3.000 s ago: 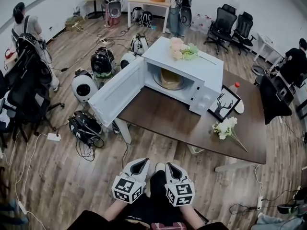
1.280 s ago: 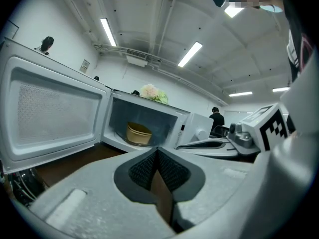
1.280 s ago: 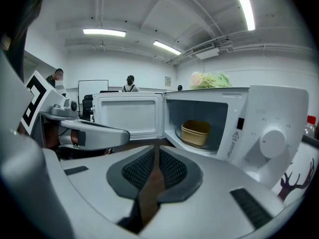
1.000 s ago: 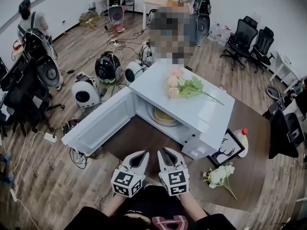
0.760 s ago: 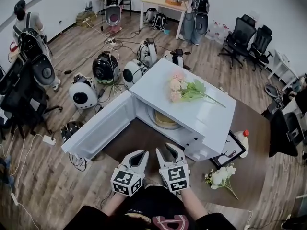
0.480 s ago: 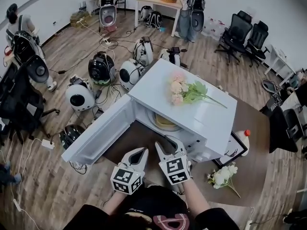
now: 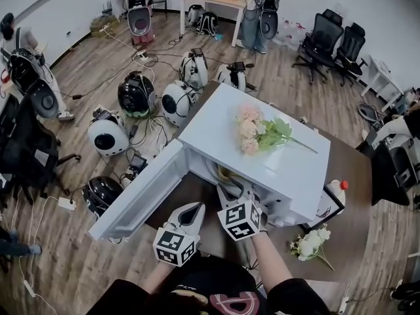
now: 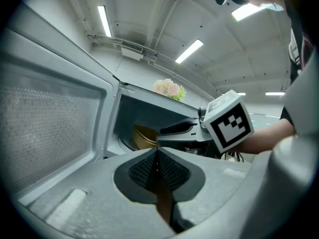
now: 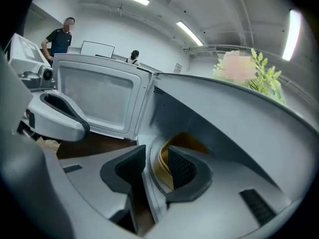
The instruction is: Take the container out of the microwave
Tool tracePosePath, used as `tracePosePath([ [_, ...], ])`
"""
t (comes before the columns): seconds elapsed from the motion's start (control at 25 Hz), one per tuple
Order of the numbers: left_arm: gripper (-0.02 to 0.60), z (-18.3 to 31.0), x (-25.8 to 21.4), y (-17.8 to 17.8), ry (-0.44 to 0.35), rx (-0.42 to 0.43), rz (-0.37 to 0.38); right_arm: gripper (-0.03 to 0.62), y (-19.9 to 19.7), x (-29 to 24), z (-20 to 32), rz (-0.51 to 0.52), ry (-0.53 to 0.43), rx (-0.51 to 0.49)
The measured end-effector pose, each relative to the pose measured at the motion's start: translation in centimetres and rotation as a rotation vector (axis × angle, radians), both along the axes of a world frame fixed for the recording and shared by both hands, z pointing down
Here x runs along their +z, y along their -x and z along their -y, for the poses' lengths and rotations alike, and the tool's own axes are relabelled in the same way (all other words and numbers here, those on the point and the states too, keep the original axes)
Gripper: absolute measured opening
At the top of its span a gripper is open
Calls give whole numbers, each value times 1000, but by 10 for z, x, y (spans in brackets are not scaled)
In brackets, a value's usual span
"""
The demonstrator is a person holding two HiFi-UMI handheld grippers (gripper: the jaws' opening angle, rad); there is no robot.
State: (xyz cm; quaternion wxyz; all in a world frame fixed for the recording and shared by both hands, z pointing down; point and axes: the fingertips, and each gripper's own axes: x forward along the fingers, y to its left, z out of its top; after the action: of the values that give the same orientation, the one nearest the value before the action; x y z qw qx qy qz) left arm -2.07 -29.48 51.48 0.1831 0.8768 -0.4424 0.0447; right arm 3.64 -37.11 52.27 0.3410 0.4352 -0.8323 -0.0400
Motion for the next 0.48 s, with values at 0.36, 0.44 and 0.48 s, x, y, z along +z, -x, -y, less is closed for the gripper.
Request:
tracePosePath([
  [0.36, 9, 11, 4, 12, 14, -7, 4, 143, 8, 25, 20, -140, 59, -44],
  [0.44, 9, 11, 5, 15, 14, -12, 5, 146, 9, 32, 22, -172, 74, -53],
  [0.48, 9, 12, 5, 16, 14, -14, 5, 161, 8, 35, 23, -188, 82, -56],
])
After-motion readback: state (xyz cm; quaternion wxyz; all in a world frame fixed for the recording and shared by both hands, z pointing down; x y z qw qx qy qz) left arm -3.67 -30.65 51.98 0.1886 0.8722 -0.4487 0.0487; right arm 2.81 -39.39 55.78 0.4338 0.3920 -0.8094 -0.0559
